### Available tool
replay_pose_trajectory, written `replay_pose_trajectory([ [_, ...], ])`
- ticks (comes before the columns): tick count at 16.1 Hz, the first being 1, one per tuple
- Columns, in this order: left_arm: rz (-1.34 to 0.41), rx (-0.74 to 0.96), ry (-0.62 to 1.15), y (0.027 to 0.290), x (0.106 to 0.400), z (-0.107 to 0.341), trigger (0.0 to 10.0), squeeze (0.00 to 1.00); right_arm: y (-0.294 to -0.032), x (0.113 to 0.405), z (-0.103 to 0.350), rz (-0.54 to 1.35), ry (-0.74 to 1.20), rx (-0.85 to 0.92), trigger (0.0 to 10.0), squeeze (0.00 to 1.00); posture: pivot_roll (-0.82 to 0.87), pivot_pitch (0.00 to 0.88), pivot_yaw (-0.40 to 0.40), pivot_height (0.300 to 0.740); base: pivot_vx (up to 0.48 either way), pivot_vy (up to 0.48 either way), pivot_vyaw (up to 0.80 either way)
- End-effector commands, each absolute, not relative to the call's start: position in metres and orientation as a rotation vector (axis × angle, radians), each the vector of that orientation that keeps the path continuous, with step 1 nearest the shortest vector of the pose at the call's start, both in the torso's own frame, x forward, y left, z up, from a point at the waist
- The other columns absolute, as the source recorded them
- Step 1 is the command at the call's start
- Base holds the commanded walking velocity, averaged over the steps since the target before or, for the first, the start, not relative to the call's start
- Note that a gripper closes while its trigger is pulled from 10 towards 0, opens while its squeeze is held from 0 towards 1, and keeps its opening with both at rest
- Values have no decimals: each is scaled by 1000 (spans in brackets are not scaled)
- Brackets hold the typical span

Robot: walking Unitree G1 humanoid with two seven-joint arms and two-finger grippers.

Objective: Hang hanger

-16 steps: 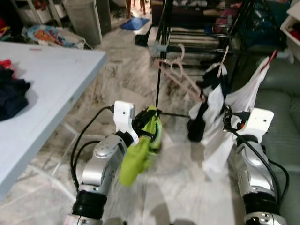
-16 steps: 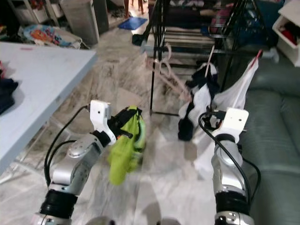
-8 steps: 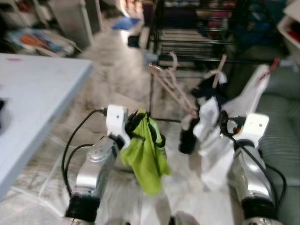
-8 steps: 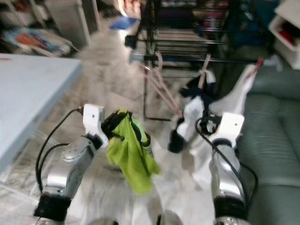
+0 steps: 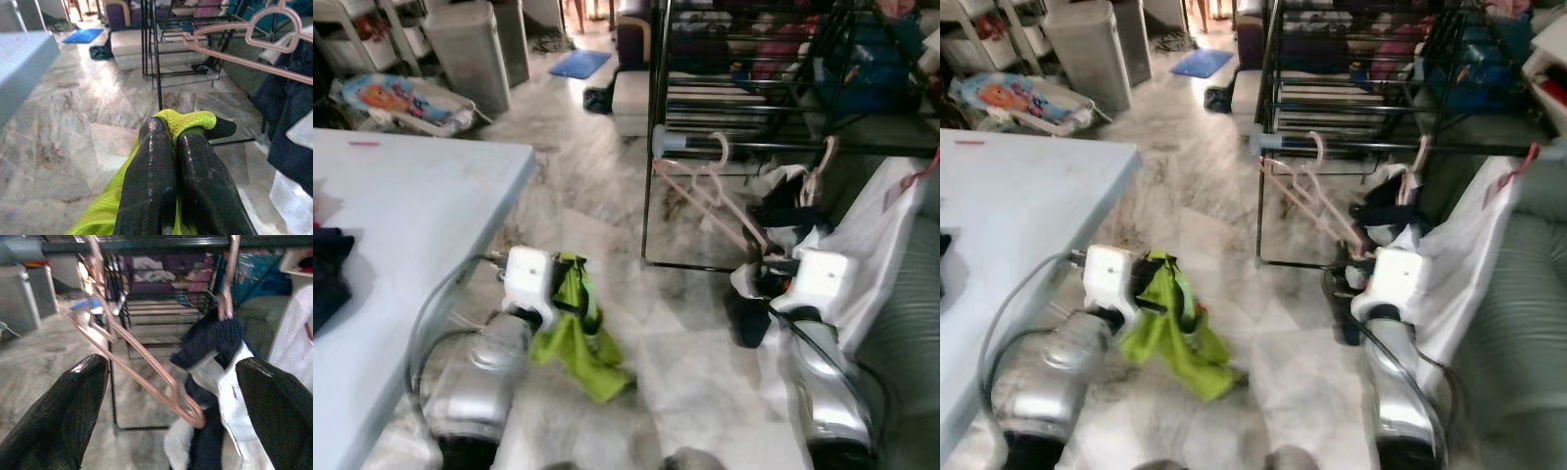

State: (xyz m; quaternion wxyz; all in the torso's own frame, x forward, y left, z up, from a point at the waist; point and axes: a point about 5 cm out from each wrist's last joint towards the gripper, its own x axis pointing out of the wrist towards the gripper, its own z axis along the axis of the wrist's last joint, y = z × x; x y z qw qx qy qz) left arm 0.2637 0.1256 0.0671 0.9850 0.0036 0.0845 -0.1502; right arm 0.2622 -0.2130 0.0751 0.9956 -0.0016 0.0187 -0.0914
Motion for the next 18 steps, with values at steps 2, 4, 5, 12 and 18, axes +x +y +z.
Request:
replay_pose_trajectory([
  [2,-200,58,146,152,256,69,10000,0,-204,256,79,-143,29,2,10000,0,-30,0,21,740,0,0,0],
  [4,-169,50,158,161,248,66,10000,0,-201,249,79,-104,35,-17,10000,0,-23,0,11,740,0,0,0],
  [5,-152,49,164,164,245,63,10000,0,-205,249,77,-107,44,-22,10000,0,-21,0,9,740,0,0,0],
  [12,-248,40,90,144,257,78,10000,0,-202,266,89,-115,13,-21,10000,0,-20,0,10,740,430,0,0],
  [18,-291,9,99,138,260,78,10000,0,-204,265,90,-120,8,-39,10000,0,-25,0,12,740,444,0,0],
])
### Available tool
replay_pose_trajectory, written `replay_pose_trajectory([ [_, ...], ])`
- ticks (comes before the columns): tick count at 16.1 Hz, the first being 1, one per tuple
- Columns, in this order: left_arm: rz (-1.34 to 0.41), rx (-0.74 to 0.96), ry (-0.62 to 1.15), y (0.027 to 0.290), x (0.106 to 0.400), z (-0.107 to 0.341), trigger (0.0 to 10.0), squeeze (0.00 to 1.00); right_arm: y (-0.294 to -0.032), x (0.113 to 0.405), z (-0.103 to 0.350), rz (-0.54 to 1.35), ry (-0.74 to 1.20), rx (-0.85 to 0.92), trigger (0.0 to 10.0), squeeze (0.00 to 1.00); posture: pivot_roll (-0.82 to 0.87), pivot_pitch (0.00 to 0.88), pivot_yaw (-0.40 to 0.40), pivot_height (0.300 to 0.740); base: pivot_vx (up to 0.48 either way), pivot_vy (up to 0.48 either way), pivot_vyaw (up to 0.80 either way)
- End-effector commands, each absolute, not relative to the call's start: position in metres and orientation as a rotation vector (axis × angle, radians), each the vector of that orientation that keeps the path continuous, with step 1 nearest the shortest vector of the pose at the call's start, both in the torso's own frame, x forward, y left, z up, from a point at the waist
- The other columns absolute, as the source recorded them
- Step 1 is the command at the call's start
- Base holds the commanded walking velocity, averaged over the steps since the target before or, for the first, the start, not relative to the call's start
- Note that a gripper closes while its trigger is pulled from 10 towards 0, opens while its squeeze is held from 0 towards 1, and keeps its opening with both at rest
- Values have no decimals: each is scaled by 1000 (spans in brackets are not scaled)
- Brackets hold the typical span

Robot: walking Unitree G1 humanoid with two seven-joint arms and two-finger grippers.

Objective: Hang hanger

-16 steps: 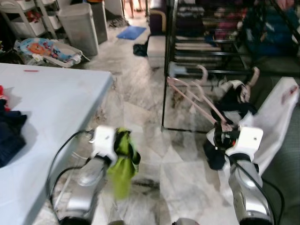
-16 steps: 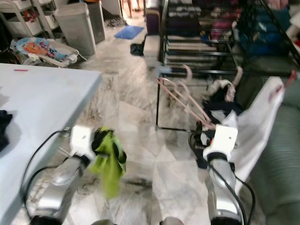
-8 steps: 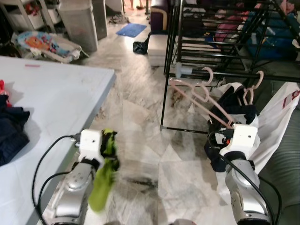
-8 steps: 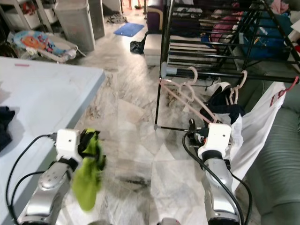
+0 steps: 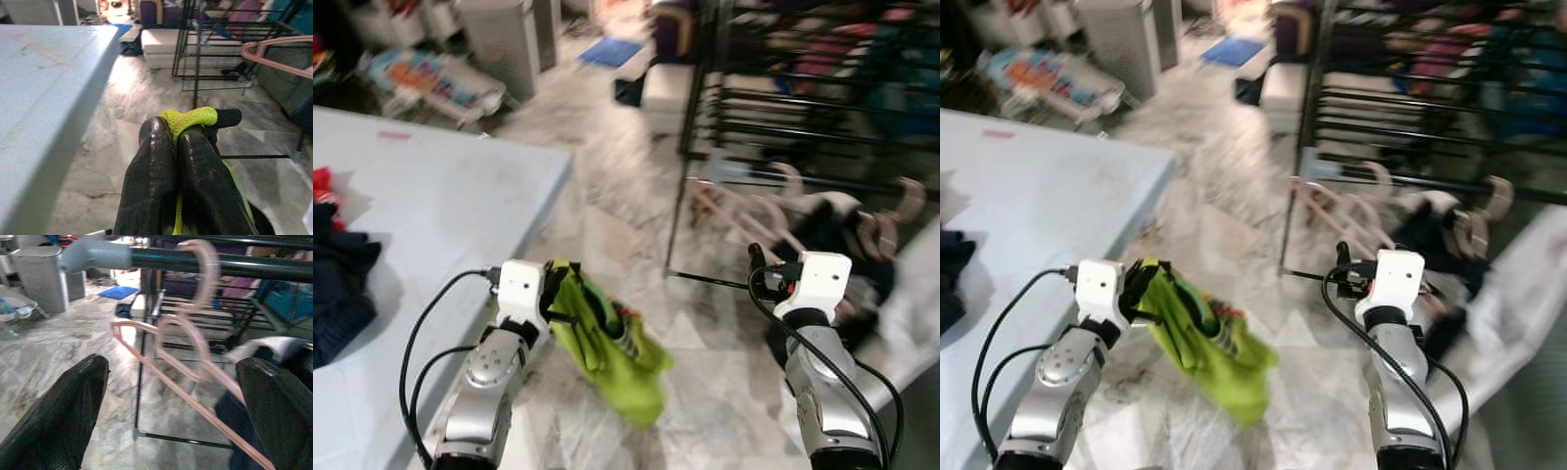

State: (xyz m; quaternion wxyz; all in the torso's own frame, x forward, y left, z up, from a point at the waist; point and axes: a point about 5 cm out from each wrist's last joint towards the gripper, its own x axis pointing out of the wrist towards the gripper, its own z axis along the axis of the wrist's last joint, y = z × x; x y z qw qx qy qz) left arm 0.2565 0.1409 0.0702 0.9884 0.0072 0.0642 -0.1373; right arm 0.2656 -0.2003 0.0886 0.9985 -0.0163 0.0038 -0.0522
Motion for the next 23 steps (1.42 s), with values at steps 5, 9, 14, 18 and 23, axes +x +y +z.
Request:
replay_pose_trajectory([
  [5,-301,13,86,137,261,79,10000,0,-207,264,89,-126,5,-62,10000,0,-30,0,14,740,342,0,0],
  [9,-323,10,105,135,260,76,10000,0,-204,262,87,-115,7,-75,10000,0,-26,0,14,740,0,0,0],
  [14,-406,74,128,128,263,81,10000,0,-217,266,94,-93,10,-110,10000,0,-27,0,5,740,0,0,0],
  [18,-398,75,162,131,257,77,10000,0,-228,255,88,-55,72,-139,10000,0,-36,0,-9,740,0,0,0],
  [23,-428,95,185,135,262,78,10000,0,-238,249,88,-66,106,-144,10000,0,-54,0,-4,740,0,0,0],
])
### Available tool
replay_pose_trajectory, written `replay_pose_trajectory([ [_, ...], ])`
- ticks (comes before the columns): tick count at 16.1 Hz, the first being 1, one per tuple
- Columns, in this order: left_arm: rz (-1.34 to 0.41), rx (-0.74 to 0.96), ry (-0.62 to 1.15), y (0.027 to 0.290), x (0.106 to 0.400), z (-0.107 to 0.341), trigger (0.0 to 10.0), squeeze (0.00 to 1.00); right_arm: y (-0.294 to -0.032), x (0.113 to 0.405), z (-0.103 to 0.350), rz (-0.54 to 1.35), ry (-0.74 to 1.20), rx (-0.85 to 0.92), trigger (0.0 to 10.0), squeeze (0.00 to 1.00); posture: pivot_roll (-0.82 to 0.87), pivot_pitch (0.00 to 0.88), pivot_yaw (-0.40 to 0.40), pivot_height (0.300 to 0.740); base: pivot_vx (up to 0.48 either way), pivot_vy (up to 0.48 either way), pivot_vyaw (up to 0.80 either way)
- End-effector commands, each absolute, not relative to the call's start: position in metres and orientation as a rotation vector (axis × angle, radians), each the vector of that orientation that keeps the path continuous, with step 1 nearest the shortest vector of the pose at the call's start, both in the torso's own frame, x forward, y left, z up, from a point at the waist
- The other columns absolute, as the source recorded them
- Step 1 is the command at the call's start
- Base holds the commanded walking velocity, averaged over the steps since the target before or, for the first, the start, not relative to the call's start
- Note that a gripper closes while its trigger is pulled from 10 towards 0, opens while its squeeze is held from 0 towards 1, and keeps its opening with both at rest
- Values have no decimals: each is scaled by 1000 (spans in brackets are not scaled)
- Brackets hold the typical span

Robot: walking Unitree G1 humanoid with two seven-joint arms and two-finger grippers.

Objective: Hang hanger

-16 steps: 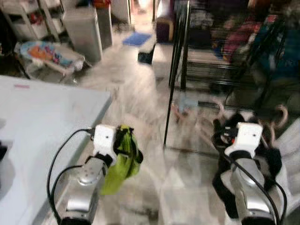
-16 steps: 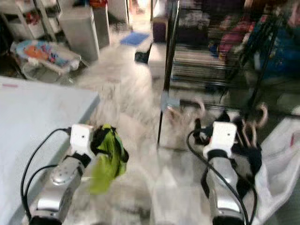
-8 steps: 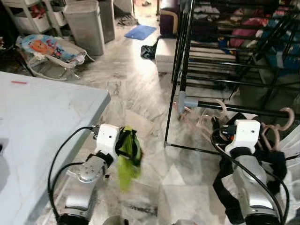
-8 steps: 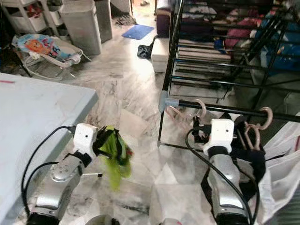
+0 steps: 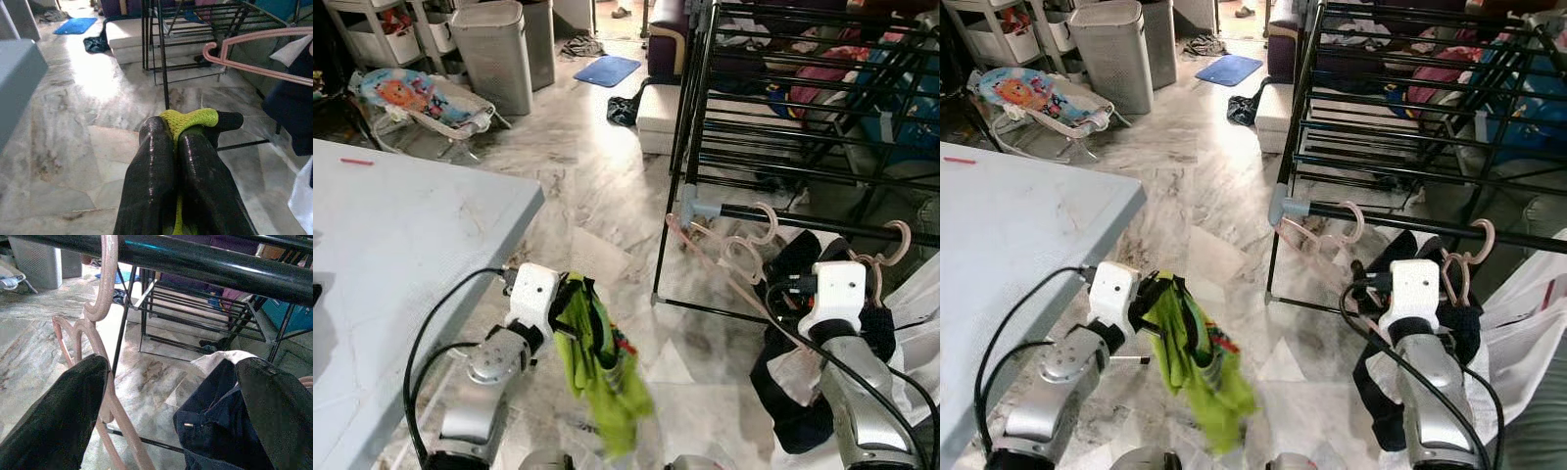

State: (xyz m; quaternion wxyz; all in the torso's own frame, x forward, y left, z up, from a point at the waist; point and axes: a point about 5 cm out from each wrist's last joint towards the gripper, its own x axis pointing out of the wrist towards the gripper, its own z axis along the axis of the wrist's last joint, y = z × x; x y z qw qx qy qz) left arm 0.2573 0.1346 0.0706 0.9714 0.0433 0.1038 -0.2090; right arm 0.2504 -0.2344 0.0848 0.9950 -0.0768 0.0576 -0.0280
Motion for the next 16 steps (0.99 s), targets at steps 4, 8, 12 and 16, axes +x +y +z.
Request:
replay_pose_trajectory([
  [4,-421,103,201,144,269,85,10000,0,-243,244,84,17,136,-135,10000,0,-30,0,42,740,0,0,0],
  [8,-423,120,211,143,270,83,10000,0,-267,250,91,187,221,-199,10000,0,-19,0,5,740,0,0,0],
  [12,-453,124,251,143,258,76,10000,0,-274,250,85,374,326,-286,10000,0,-26,0,23,740,0,0,0],
  [16,-470,129,257,142,265,76,10000,0,-287,264,83,545,455,-319,10000,0,-33,0,4,740,0,0,0],
])
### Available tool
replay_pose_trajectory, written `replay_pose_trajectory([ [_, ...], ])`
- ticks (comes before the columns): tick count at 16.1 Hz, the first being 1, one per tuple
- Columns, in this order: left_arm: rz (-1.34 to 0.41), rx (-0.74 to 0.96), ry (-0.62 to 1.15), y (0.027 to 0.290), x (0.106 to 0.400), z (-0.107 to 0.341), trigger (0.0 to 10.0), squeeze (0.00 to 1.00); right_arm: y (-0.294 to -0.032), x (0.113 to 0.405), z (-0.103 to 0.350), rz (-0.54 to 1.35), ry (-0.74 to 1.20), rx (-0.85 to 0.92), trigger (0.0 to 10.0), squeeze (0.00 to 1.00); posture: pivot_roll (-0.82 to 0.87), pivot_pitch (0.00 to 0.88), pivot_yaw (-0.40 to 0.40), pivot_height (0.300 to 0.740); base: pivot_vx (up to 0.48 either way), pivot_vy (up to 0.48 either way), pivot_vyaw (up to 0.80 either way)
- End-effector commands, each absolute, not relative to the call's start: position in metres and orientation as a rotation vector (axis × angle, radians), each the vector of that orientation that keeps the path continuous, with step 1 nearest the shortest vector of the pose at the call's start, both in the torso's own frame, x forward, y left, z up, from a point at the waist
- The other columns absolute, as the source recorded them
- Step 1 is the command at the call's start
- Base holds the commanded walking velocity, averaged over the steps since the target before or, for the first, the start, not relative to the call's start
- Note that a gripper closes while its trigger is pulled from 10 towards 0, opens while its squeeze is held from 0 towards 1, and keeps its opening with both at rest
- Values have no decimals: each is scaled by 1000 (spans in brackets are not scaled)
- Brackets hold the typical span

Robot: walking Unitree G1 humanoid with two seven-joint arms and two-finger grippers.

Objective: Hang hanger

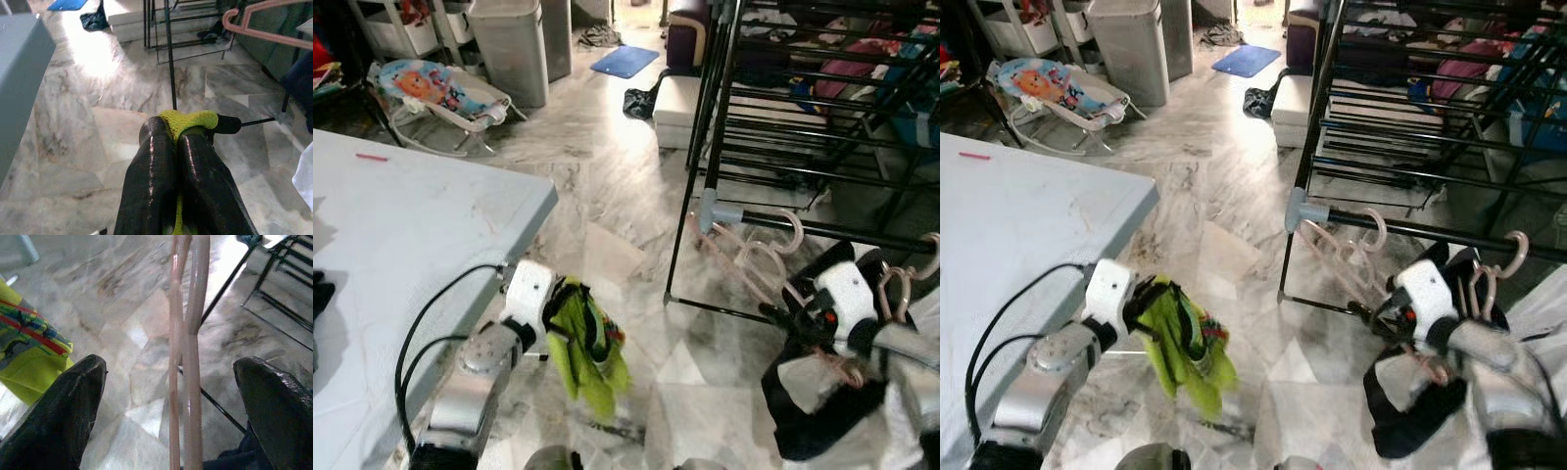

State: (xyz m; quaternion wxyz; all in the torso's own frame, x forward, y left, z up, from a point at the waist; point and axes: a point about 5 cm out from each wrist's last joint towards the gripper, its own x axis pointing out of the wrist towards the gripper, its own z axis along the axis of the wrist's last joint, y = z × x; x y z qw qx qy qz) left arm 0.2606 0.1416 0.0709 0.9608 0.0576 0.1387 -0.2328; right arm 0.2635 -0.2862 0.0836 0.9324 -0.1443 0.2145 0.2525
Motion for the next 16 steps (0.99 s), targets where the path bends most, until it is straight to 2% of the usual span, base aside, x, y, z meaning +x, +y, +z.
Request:
replay_pose_trajectory([
  [1,-470,128,255,142,266,77,10000,0,-289,267,85,546,462,-341,10000,0,-35,0,3,740,0,0,0],
  [3,-485,134,248,137,266,77,10000,0,-299,277,97,539,480,-396,10000,0,-39,0,-3,740,0,0,0],
  [4,-486,134,248,136,266,78,10000,0,-301,279,99,543,482,-406,8667,0,-40,0,-3,740,0,0,0],
  [5,-505,133,252,133,265,76,10000,0,-309,281,103,549,513,-413,0,0,-53,0,3,740,0,0,0],
  [10,-536,139,244,125,272,79,10000,0,-316,269,94,620,621,-396,0,0,-77,8,6,740,0,0,0],
  [16,-522,139,247,129,274,79,10000,0,-313,268,92,666,631,-375,0,0,-85,46,5,740,0,0,0],
])
